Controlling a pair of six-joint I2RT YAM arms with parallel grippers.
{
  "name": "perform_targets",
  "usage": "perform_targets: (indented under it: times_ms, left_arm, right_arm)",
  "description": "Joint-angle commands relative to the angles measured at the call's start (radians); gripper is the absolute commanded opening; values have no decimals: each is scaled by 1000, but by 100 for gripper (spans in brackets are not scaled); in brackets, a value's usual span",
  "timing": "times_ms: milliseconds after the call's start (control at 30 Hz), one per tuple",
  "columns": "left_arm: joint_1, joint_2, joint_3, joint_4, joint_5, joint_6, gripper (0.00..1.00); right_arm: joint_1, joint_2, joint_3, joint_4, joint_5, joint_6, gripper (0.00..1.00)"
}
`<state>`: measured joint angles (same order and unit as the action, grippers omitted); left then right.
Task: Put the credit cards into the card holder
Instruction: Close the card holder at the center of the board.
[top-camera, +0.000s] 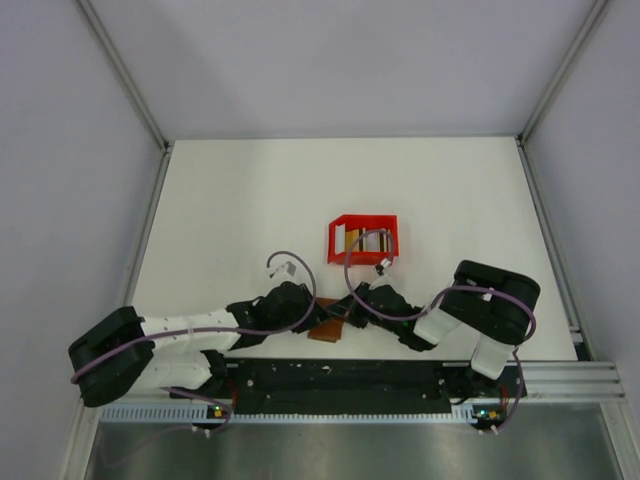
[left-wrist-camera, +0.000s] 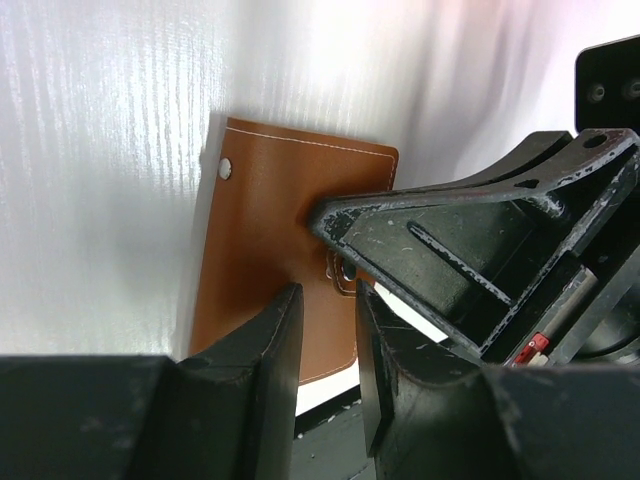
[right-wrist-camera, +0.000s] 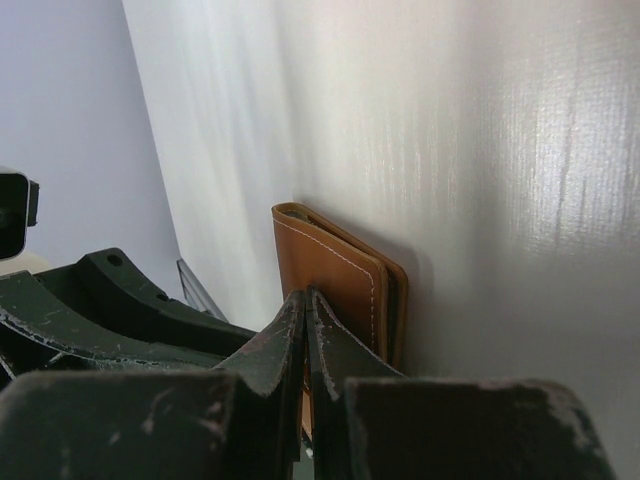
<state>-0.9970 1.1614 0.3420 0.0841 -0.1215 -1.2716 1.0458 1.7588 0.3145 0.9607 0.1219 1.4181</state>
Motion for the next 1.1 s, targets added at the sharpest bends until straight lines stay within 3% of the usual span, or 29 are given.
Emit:
perform_targets:
  times_ms: [0,600,700,1067]
  left_arm:
    - [-8,30,-11,25,-18,-20,33]
    - [-41,147,-1,-26,-89,-123,28]
    - [-49,156,-11,-26,-92,-146,22]
    - [-66,205,-21,-38,-98,-160,12]
  right_arm:
    - [10,80,-81,-401,73,-70,0]
    - [23,61,-71,-425,91,-81,0]
    - [25,62,-71,-425,90,-81,0]
    - [31,53,-75,-427,99,-79,0]
